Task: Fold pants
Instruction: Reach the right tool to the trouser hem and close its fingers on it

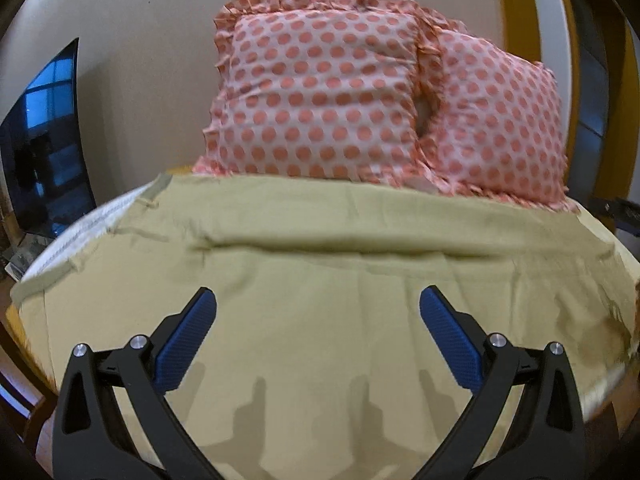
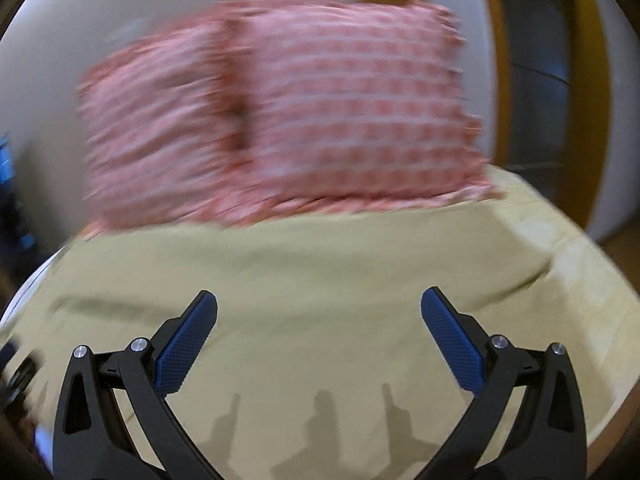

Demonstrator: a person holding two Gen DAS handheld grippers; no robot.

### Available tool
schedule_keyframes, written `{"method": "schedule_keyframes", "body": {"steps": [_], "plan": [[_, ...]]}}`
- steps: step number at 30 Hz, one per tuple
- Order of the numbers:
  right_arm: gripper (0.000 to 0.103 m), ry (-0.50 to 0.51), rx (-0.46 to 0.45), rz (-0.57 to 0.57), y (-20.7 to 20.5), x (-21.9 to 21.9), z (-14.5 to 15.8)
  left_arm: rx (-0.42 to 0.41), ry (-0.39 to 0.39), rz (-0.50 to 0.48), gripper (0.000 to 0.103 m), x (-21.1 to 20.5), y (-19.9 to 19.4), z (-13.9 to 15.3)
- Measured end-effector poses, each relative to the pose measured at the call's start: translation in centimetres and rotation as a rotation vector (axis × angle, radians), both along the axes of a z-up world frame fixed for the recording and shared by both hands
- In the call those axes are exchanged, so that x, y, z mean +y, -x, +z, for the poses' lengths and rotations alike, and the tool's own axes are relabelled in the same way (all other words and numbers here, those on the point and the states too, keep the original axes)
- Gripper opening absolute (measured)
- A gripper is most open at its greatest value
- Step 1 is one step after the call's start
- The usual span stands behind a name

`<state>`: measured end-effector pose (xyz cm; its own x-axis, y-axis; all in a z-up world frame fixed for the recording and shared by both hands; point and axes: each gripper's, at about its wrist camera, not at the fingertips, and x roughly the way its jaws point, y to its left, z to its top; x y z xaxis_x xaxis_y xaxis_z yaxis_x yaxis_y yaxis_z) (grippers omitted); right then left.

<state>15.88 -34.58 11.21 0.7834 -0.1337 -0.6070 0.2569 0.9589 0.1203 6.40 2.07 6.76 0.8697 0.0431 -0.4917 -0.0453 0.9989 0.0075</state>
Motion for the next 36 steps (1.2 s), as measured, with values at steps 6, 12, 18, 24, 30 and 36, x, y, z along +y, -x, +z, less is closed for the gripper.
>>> {"method": "schedule_keyframes", "body": {"steps": [6, 12, 18, 24, 30, 36], "plan": [[0.074, -0.109, 0.219, -0.336, -12.7, -11.8, -4.1, 0.016, 0.008, 0.048, 0.101, 1.2, -5.0, 1.1], [0.062, -0.189, 0.33, -0.497, -18.6, -17.1, -8.4, 0.086, 0.104, 0.055, 0.101, 2.7, -7.7, -0.1], [0.063, -0.067, 0.39, -0.538, -21.6, -18.2, -10.1, 0.138, 0.183, 0.04, 0.101, 3.6, -8.3, -1.2], [0.02, -0.07, 0.31, -0.401, -17.8, -18.2, -11.2, 0.109, 0.218, 0.064, 0.101, 4.3, -7.6, -1.1], [0.006, -0.283, 0.14, -0.319, -9.3, -19.3, -11.1, 0.086, 0.19, 0.073, 0.101, 4.1, -6.4, -0.8], [0.005, -0.493, -0.007, -0.293, 0.5, -16.4, -9.1, 0.08, 0.194, 0.074, 0.101, 4.4, -5.1, -0.2]]}}
